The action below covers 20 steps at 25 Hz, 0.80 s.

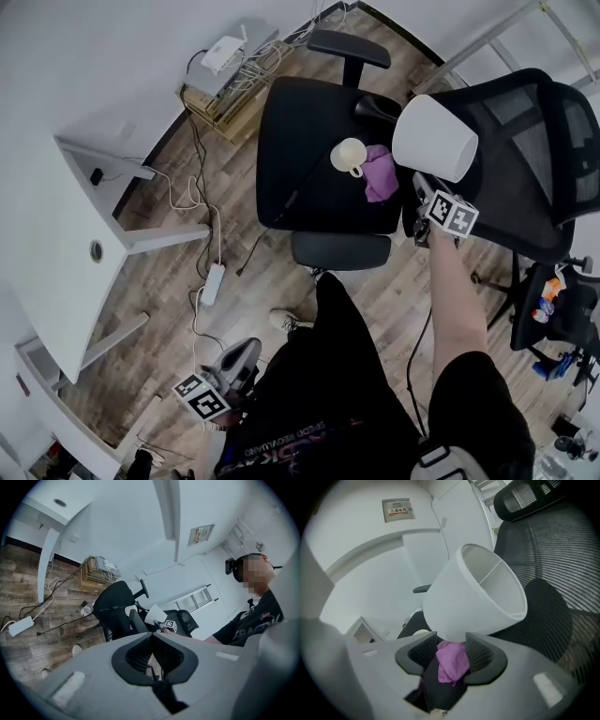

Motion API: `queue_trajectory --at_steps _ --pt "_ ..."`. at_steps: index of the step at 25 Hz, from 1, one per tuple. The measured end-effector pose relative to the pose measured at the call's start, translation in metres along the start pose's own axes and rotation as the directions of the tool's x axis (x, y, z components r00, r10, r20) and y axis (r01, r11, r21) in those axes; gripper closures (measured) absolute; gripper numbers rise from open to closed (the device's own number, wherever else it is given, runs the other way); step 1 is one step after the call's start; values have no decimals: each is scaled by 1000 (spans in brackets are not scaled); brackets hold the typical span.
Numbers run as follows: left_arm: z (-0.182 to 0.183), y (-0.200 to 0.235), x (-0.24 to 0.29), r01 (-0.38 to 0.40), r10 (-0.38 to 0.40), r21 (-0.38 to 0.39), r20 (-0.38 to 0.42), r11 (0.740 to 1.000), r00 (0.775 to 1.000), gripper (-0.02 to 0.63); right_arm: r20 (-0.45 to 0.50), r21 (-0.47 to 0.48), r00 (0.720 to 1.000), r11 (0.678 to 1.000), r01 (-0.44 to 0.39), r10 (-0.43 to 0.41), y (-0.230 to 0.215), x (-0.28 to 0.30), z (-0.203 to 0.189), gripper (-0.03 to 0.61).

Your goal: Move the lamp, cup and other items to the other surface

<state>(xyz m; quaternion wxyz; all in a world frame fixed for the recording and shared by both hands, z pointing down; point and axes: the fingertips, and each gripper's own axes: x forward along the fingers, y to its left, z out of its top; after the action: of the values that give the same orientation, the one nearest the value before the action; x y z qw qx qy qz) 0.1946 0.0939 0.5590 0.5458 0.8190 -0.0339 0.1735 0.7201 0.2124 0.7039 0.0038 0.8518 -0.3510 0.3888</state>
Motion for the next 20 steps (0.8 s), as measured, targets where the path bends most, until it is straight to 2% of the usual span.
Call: queue_trajectory --at_steps 9,20 --pt "-6 -8 -4 10 -10 14 16 1000 1000 615 -58 24 997 999 -39 40 8 -9 -34 385" --pt "-24 -6 -12 -15 16 18 -9 1000 1000 615 -180 61 978 994 -92 101 22 -7 -117 387"
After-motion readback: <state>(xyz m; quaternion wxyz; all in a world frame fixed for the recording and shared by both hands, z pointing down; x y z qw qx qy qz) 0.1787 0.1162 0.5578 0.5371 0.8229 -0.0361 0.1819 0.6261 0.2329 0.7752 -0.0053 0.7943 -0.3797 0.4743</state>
